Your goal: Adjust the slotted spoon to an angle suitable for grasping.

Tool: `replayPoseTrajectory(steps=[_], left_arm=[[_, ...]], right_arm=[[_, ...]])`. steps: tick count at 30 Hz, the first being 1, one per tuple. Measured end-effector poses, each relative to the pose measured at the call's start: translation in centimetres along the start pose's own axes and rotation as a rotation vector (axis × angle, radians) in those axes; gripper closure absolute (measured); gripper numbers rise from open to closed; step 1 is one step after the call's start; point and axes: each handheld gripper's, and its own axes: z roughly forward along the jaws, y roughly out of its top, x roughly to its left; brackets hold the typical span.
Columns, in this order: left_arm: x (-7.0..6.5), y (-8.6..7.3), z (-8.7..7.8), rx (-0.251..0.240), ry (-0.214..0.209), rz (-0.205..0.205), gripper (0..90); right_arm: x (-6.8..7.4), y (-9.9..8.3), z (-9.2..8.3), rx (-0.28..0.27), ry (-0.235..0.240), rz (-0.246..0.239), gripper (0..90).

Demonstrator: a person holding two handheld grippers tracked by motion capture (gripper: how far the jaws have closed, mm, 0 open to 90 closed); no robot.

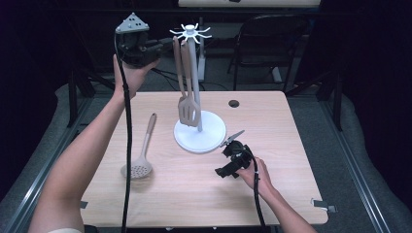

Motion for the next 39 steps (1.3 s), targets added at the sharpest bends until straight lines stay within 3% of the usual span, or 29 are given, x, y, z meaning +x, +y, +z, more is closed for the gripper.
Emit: replayPoseTrajectory(steps=[2,10,15,20,39], left_arm=[[0.1,-0.1,0.1,-0.002,0.008,-0.003,90.0],[0.6,0.0,0.8,0.010,0.032,-0.004,90.0],[0.9,0.2,1.4,0.026,0.050,0.002,90.0],[1.7,0.2,1.9,0.025,0.064,-0.020,90.0],[2.9,0.0,2.8,0.024,0.046,-0.044,89.9]], right_arm=[[0.1,-0.1,0.2,-0.029,0.004,0.023,5.8],[0.0,0.0,0.1,-0.005,-0.001,-0.003,5.9],[0.0,0.0,0.0,-0.004,0.002,0.005,6.0],[0.1,-0.1,0.2,-0.019,0.006,0.019,6.1],[-0.1,-0.1,0.1,-0.009,0.004,0.007,6.1]])
